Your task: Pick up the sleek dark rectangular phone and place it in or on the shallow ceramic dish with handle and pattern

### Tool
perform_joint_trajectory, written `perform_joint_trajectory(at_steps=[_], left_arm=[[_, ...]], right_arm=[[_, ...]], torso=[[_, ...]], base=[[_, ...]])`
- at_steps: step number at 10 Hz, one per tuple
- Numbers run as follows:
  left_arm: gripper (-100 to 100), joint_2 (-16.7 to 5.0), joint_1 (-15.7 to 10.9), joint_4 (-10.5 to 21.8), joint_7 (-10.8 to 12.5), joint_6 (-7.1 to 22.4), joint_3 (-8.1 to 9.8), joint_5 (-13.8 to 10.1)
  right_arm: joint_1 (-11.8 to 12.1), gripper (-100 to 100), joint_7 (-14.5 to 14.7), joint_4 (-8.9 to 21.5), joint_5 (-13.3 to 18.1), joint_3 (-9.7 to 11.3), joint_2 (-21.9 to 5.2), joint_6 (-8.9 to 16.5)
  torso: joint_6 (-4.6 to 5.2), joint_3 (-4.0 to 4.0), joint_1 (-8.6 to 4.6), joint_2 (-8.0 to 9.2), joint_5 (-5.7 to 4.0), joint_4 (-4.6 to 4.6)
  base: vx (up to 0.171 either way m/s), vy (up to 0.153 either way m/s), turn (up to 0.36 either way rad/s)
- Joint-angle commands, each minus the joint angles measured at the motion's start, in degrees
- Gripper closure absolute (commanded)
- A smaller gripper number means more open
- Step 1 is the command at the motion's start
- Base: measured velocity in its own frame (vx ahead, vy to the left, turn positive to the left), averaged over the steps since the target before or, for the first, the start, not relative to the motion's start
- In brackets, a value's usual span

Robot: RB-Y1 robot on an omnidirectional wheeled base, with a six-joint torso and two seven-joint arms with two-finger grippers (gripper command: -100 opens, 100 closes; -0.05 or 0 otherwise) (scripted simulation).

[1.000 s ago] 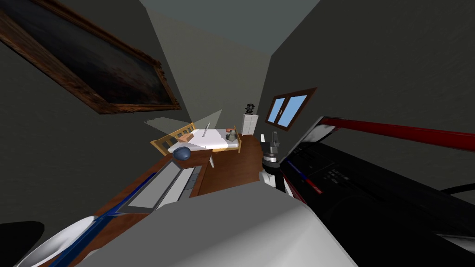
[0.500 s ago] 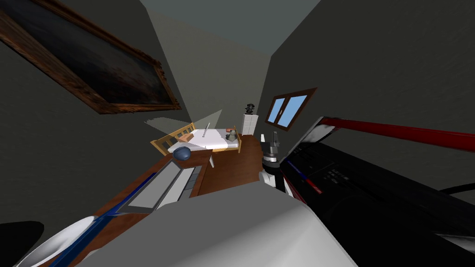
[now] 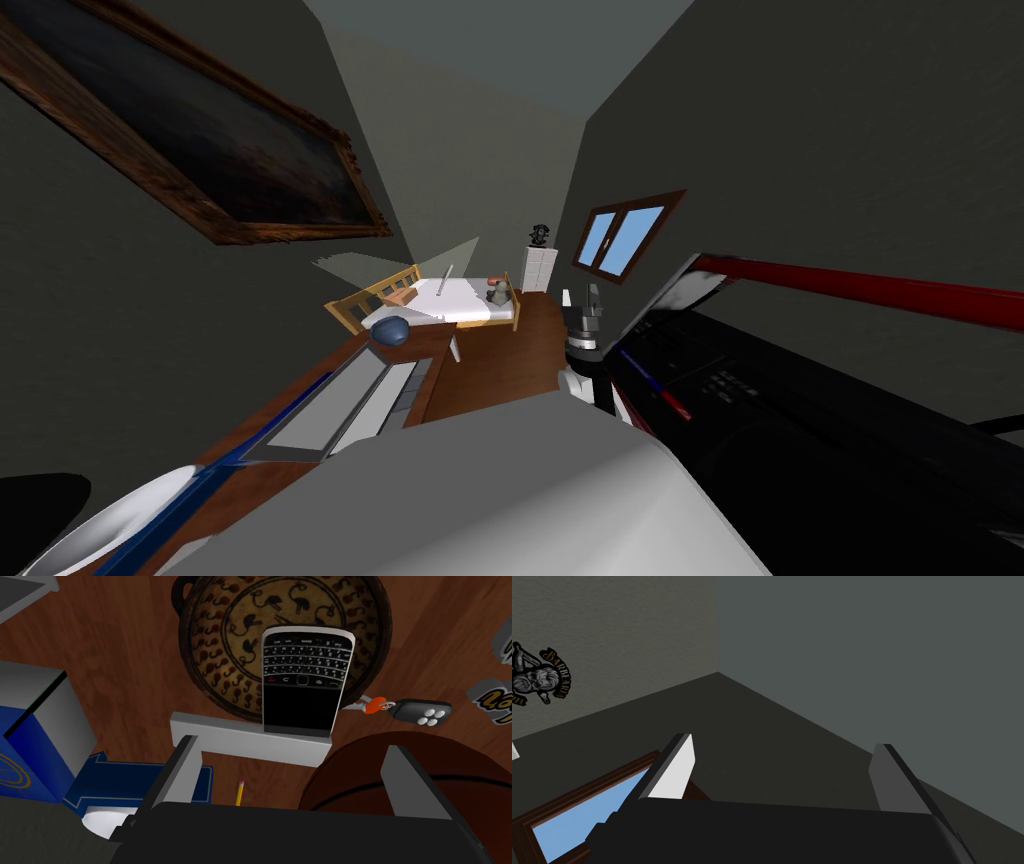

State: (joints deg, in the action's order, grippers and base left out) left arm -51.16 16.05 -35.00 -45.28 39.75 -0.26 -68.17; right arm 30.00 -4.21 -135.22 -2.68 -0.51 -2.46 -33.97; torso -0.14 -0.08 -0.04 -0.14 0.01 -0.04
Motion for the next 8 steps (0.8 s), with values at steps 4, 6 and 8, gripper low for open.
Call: perform_joint_trajectory(at_steps=[4,6,8], left_arm=[[-100,-3.52,1.51,-2.0,-0.9,2.31,-0.07,-3.21],[0,-3.57,1.42,-1.82,-1.27,2.39,-0.07,-3.34],[0,-3.57,1.42,-1.82,-1.27,2.39,-0.07,-3.34]], right_arm=[[0.0,0,0.0,0.0,0.0,0.0,0.0,0.0],[0.0,0,0.0,0.0,0.0,0.0,0.0,0.0],[0.0,0,0.0,0.0,0.0,0.0,-0.01,0.0]], torso=[[0.01,0.0,-0.04,0.01,-0.01,0.0],[0.01,0.03,0.17,0.06,0.05,0.01],[0.01,0.04,0.21,0.07,0.06,0.02]], base=[[0.015,-0.061,0.024],[0.001,-0.003,0.0],[0.0,0.0,0.0]])
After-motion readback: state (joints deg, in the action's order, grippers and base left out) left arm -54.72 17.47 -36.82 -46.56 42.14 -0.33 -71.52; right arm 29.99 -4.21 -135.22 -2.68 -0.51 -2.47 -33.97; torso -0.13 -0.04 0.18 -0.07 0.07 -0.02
